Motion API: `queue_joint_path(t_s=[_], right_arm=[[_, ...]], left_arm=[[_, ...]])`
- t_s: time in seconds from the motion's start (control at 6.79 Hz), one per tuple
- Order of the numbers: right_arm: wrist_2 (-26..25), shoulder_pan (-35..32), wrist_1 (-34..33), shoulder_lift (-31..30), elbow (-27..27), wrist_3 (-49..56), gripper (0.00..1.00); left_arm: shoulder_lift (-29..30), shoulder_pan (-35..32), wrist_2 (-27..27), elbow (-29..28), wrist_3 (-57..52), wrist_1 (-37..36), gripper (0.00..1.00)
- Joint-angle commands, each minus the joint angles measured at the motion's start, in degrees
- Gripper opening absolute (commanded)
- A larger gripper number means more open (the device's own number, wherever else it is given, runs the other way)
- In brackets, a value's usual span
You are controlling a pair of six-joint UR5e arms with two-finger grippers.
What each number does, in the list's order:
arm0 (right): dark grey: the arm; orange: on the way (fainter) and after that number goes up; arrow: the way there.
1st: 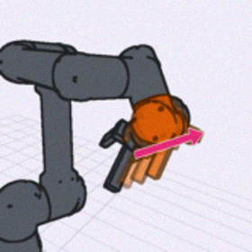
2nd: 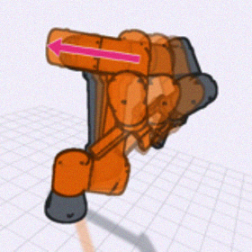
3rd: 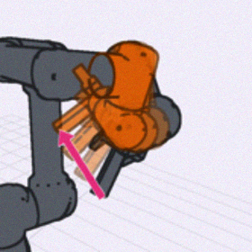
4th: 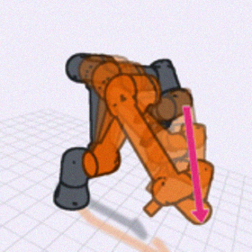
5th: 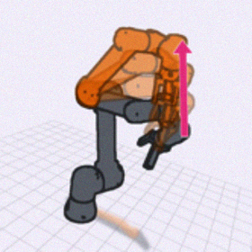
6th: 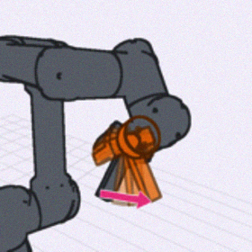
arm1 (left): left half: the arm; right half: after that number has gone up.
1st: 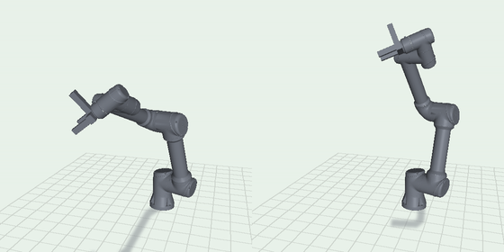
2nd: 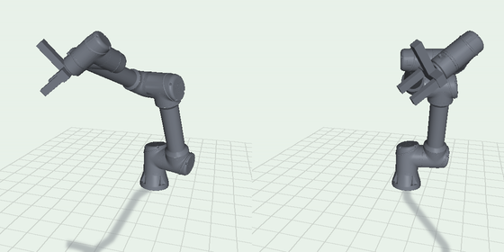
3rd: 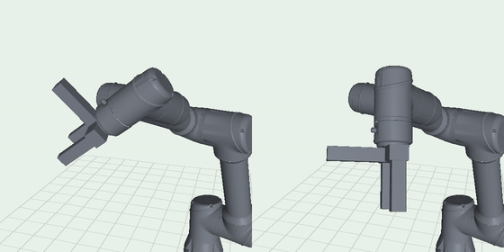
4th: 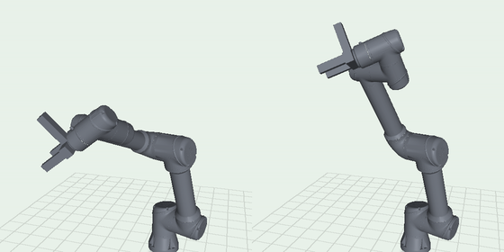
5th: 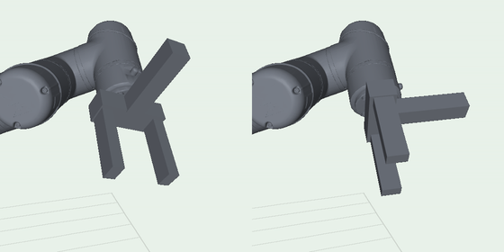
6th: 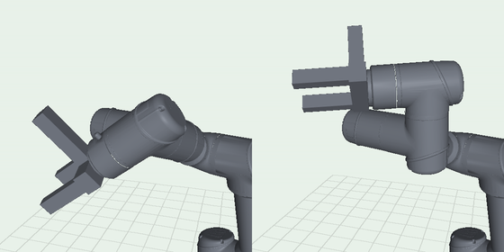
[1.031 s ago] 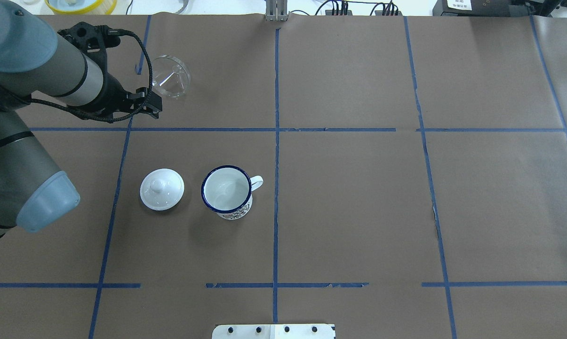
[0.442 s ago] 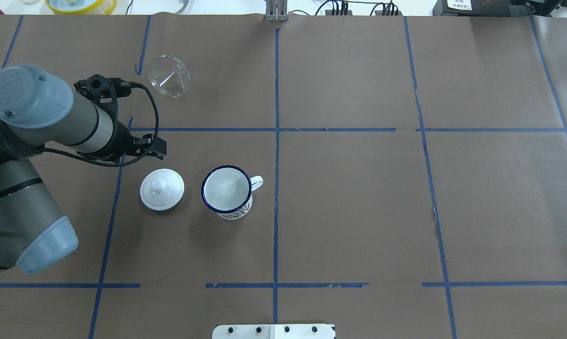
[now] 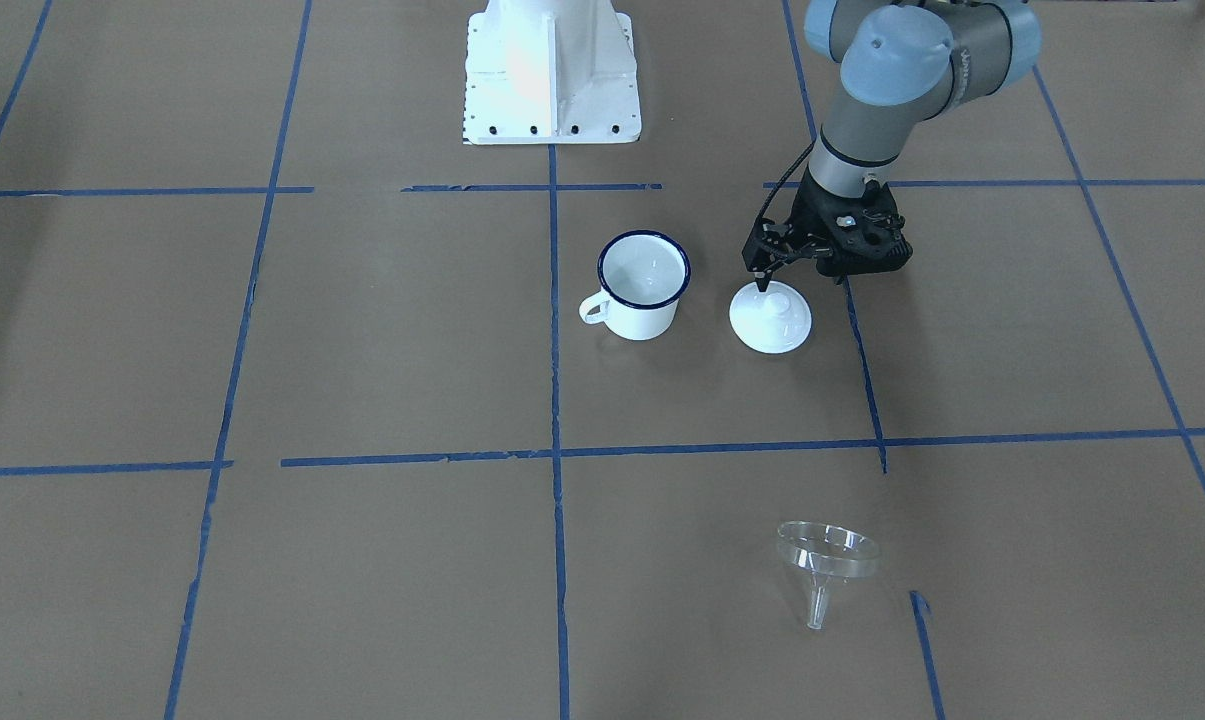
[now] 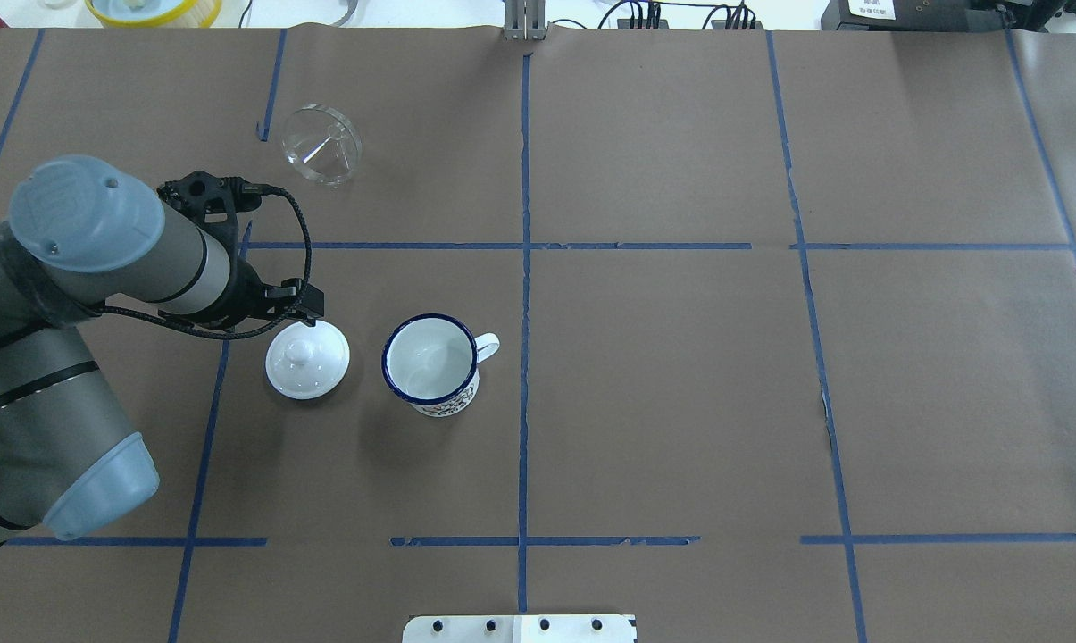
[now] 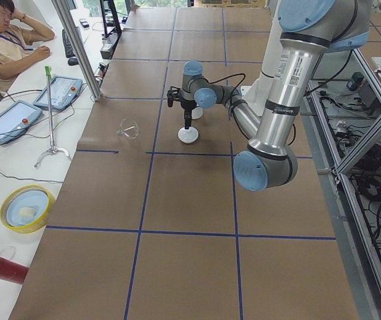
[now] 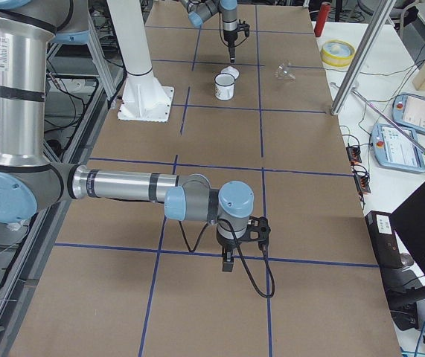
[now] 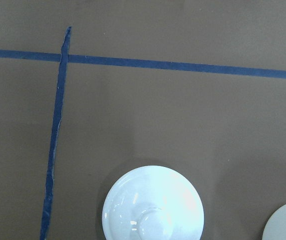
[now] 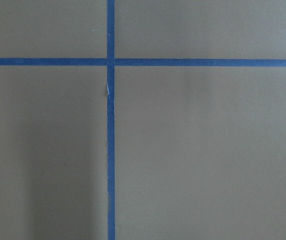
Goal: Remove funnel from cup
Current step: 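Lower the left gripper and grasp the white lid's knob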
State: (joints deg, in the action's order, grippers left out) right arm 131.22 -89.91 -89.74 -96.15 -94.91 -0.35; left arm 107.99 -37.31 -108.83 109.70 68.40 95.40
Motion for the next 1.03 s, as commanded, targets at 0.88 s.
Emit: queue_joint_path(t_s=[0.88], right_arm=[[0.0, 0.0, 0.0, 0.0, 0.0, 0.0, 1.00]], left_arm=[[0.0, 2.9, 1.6, -6.2, 2.0, 8.1, 0.71]])
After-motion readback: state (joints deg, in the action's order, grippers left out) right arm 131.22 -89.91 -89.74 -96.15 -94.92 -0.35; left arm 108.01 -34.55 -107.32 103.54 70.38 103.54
